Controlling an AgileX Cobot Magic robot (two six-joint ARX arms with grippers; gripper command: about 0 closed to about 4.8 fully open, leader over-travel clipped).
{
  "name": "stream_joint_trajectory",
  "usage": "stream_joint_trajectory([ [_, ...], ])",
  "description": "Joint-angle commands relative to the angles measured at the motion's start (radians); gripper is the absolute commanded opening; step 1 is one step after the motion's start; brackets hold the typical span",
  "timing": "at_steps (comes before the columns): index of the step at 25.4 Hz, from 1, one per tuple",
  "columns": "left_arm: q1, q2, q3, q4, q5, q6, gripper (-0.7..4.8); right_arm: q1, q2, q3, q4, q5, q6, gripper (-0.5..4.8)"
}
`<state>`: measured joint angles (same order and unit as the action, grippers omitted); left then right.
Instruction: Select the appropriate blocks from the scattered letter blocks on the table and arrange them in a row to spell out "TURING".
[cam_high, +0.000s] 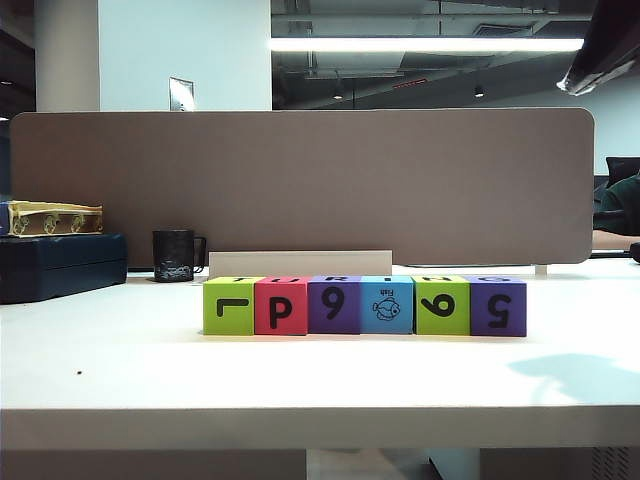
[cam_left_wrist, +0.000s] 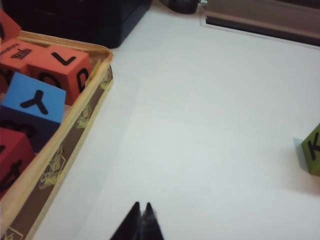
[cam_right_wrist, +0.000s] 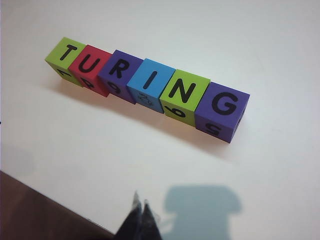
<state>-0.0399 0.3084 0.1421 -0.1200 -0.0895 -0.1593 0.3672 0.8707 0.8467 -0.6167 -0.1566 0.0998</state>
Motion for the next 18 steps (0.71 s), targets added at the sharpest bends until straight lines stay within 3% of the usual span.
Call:
stream_joint_trajectory([
  [1, 0.034, -0.06, -0.031, 0.016, 0.0, -0.002, -0.06, 0.002, -0.002, 0.005, 0.016, 0.001, 0.001, -0.01],
  [11, 0.049, -0.202, -0.126, 0.018, 0.0, -0.002, -0.06, 0.002, -0.002, 0.005, 0.016, 0.001, 0.001, -0.01],
  [18, 0.066, -0.307, -0.132, -0.065, 0.019, 0.04, -0.06, 0.002, -0.003, 0.005, 0.016, 0.001, 0.001, -0.01],
])
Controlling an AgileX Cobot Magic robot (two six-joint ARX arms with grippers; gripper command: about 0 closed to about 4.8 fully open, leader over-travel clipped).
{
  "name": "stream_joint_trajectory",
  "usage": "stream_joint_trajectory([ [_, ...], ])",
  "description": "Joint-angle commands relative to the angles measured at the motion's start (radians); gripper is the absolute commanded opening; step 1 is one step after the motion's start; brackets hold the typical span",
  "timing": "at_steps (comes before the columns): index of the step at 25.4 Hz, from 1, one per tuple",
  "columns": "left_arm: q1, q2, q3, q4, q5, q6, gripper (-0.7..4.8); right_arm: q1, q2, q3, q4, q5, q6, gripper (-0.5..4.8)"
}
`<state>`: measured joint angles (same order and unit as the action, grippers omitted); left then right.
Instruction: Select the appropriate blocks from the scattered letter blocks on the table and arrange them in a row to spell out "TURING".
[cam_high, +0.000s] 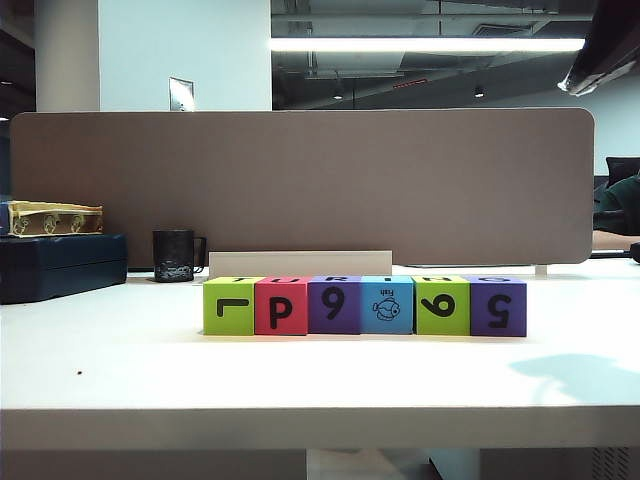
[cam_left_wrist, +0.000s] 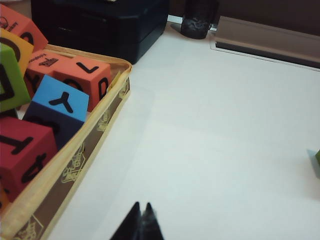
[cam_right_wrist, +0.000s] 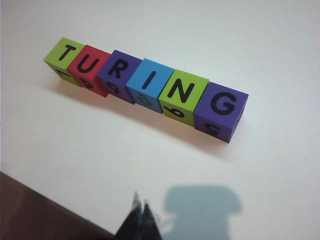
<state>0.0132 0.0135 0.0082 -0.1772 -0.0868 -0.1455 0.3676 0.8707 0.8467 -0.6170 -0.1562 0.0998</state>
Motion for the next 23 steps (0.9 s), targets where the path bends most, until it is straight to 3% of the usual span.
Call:
stream_joint_trajectory([
  [1, 0.018, -0.011, 0.002, -0.01, 0.019, 0.039, -0.06, 0.002, -0.002, 0.005, 0.016, 0.001, 0.001, -0.01],
  [7, 0.018, -0.011, 0.002, -0.014, 0.066, 0.085, -0.06, 0.002, -0.002, 0.005, 0.016, 0.001, 0.001, -0.01],
  [23, 0.017, -0.011, 0.002, -0.01, 0.065, 0.079, -0.06, 0.002, -0.002, 0.005, 0.016, 0.001, 0.001, -0.01],
])
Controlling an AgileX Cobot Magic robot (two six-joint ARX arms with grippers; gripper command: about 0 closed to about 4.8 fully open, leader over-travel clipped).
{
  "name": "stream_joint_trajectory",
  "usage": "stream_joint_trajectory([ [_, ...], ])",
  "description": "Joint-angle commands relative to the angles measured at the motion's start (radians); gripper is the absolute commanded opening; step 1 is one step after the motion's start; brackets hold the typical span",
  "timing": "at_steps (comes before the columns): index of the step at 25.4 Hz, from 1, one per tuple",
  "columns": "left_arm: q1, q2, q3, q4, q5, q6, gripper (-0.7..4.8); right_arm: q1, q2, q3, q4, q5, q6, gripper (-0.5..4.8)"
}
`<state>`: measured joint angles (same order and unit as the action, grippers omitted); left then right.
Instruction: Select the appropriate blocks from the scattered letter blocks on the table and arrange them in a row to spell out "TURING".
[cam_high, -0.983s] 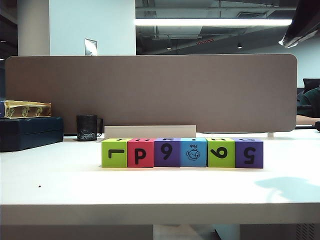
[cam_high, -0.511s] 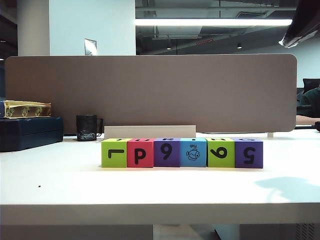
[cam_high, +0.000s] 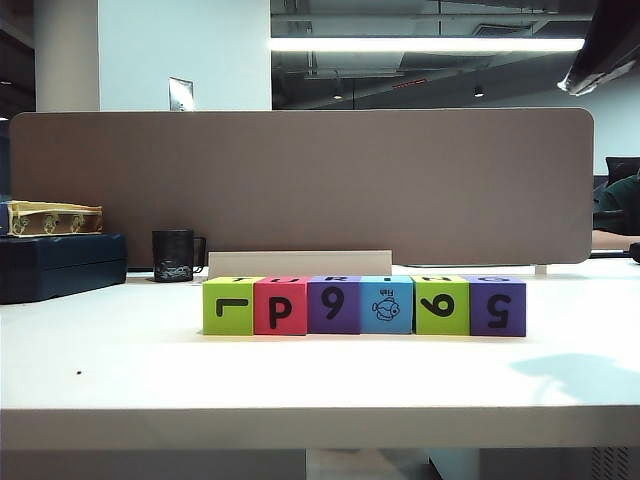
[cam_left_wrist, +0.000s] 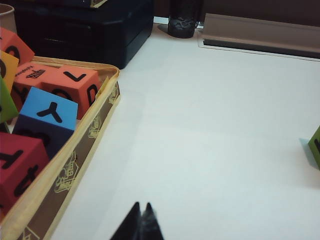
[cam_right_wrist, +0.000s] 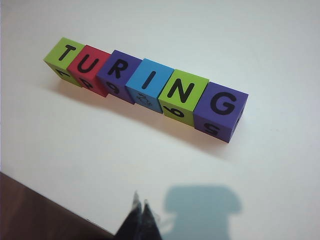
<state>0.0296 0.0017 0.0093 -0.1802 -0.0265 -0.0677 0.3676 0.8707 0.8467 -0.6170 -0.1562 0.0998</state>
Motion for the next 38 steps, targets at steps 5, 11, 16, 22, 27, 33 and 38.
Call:
stream_joint_trajectory([
  [5, 0.001, 0.0, 0.0, -0.006, 0.005, 0.001, -0.06, 0.002, -0.002, 0.005, 0.016, 0.001, 0.001, -0.01],
  [11, 0.001, 0.0, 0.0, -0.006, 0.005, 0.001, -0.06, 0.001, -0.002, 0.003, 0.018, 0.009, -0.022, -0.01],
  [16, 0.001, 0.0, 0.0, -0.006, 0.005, 0.001, -0.06, -0.01, -0.021, -0.023, 0.056, 0.043, -0.031, -0.01],
  [22, 0.001, 0.0, 0.0, -0.006, 0.005, 0.001, -0.06, -0.094, -0.121, -0.118, 0.126, 0.054, -0.03, -0.01],
  [27, 0.001, 0.0, 0.0, -0.006, 0.005, 0.001, -0.06, -0.163, -0.224, -0.204, 0.129, 0.054, -0.03, -0.01],
  [33, 0.001, 0.0, 0.0, -0.006, 0.005, 0.001, -0.06, -0.197, -0.311, -0.294, 0.134, 0.12, -0.03, -0.01],
  [38, 0.001, 0.0, 0.0, -0.006, 0.005, 0.001, -0.06, -0.215, -0.388, -0.396, 0.205, 0.132, -0.028, -0.01],
])
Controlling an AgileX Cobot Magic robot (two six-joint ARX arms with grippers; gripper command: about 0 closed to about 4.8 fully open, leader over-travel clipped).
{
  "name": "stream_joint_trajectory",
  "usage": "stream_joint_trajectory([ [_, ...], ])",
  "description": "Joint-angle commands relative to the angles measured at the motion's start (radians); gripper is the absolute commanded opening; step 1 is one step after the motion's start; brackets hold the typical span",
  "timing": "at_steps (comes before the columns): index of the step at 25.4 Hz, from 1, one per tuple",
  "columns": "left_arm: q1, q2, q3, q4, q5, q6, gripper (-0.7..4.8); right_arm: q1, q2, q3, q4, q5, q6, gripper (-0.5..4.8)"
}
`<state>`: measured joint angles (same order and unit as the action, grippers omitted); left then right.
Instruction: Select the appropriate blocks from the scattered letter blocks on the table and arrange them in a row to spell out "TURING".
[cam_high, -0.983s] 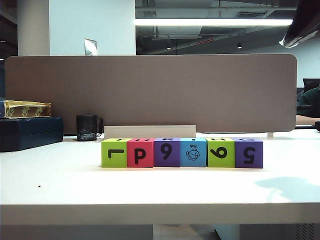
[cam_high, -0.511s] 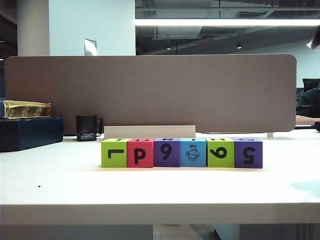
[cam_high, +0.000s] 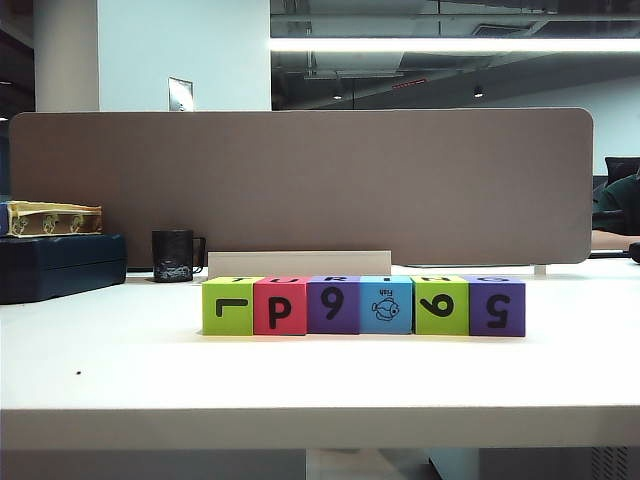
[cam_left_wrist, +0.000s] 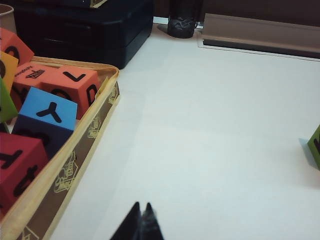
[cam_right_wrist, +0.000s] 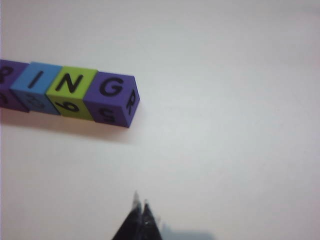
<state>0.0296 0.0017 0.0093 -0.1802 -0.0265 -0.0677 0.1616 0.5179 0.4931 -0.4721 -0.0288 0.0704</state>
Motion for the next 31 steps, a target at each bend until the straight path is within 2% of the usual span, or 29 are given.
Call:
stream_joint_trajectory([
  [1, 0.001, 0.0, 0.0, -0.006, 0.005, 0.001, -0.06, -0.011, -0.05, -0.063, 0.08, 0.004, 0.002, -0.01],
  [10, 0.001, 0.0, 0.0, -0.006, 0.005, 0.001, -0.06, -0.02, -0.188, -0.273, 0.268, 0.01, 0.002, -0.01],
  [31, 0.001, 0.0, 0.0, -0.006, 0.005, 0.001, -0.06, -0.105, -0.475, -0.434, 0.267, 0.011, 0.001, -0.01],
])
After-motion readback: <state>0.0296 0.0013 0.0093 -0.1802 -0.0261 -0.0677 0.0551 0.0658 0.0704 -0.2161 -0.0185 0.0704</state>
